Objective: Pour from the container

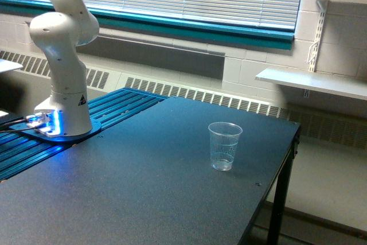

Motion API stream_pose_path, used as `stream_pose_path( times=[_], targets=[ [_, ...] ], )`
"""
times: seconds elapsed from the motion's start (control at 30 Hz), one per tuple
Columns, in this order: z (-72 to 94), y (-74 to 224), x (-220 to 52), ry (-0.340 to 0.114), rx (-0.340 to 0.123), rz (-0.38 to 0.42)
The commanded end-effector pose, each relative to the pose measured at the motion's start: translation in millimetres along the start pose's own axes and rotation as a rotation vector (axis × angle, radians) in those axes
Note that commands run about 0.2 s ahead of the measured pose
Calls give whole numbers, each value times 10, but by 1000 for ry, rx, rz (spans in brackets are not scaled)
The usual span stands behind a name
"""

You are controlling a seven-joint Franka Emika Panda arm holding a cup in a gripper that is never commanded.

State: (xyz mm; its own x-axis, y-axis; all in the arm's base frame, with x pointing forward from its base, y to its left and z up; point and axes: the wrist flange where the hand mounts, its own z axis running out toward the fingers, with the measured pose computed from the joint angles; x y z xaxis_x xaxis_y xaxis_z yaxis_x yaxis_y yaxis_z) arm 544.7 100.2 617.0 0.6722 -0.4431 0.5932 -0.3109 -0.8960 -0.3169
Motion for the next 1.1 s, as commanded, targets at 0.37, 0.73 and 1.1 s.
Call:
stream_pose_path(
  times=[0.37,0.73,1.1],
  targets=[
    [-56,197,164,41,-22,-2],
    [117,494,147,50,-49,-21],
    [246,793,-70,33,-89,-88]
  ],
)
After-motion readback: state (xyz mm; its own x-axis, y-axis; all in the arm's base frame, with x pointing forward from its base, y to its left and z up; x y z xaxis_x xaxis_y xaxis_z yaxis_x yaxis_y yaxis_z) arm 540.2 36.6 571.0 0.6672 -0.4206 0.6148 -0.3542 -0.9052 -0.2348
